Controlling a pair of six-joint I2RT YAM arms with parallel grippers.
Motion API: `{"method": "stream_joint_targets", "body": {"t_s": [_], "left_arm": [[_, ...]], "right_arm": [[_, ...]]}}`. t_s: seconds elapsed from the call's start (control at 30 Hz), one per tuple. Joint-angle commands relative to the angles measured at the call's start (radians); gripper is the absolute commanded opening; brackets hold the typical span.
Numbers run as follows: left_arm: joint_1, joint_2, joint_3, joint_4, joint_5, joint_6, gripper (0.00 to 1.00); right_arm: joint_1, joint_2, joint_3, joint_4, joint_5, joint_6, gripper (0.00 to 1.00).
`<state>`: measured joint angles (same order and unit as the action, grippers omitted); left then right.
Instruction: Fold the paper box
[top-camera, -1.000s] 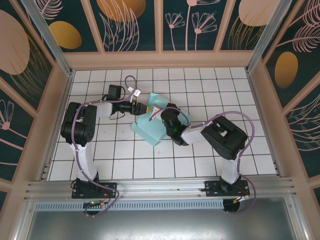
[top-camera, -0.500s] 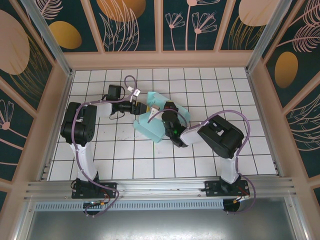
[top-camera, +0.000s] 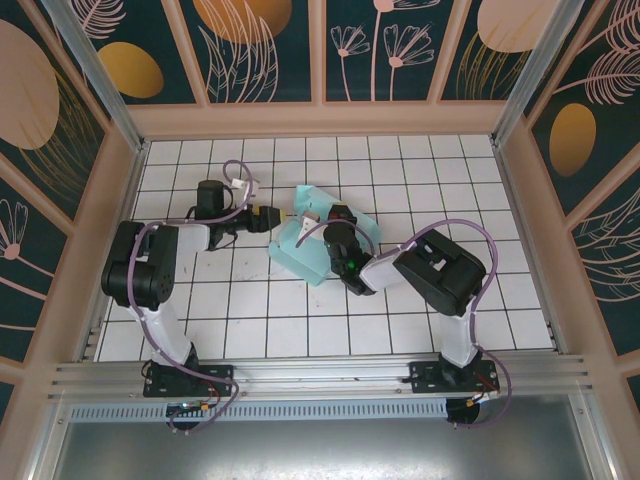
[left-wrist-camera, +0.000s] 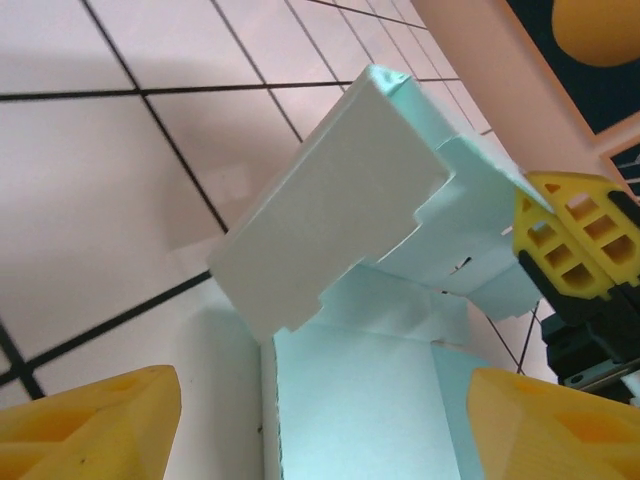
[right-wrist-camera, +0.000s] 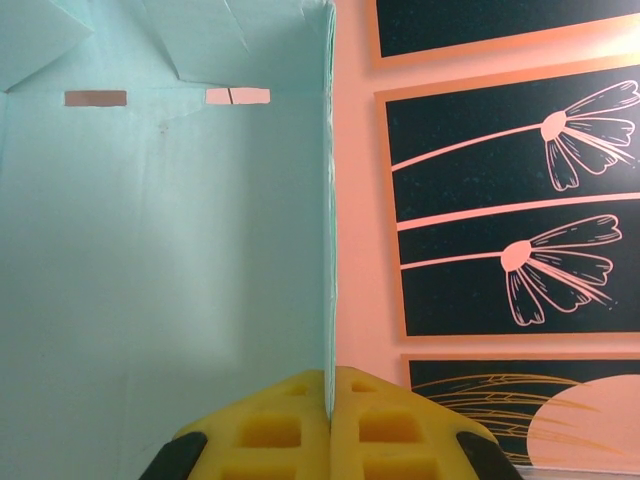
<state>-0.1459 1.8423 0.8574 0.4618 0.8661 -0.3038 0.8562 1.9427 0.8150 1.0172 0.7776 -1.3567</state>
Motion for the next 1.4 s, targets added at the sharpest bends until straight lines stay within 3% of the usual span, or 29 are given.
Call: {"method": "stream_joint_targets", "body": {"t_s": [0.0, 0.13, 0.43, 0.73, 0.8, 1.0, 1.37], "left_arm": [[-0.002, -0.001, -0.035, 0.048, -0.076, -0.046, 0.73], [-0.021, 0.031, -0.014, -0.054, -0.142, -0.038, 0.63], [-0.105, 0.085, 0.014, -0.159, -0.279, -0.032, 0.56], [-0.104, 0.130, 0.059, -0.175, -0.299, -0.084, 0.19], [-0.104, 0.136, 0.063, -0.204, -0.324, -0.081, 0.16], [-0.109, 0.149, 0.050, -0.256, -0.380, -0.065, 0.14], [-0.110, 0.026, 0.021, -0.164, -0.381, -0.125, 0.29]], "right_arm": [[-0.008, -0.010, 0.004, 0.073, 0.004, -0.006, 0.00], [-0.007, -0.014, 0.005, 0.065, -0.008, -0.016, 0.00], [-0.006, -0.011, 0.028, 0.055, -0.006, -0.014, 0.00], [0.002, -0.066, 0.012, 0.051, -0.028, 0.036, 0.00], [0.005, -0.071, 0.007, 0.067, -0.030, 0.033, 0.00], [0.014, -0.080, 0.003, 0.072, -0.054, 0.045, 0.00], [0.018, -0.069, -0.029, 0.126, -0.064, 0.012, 0.00]]}}
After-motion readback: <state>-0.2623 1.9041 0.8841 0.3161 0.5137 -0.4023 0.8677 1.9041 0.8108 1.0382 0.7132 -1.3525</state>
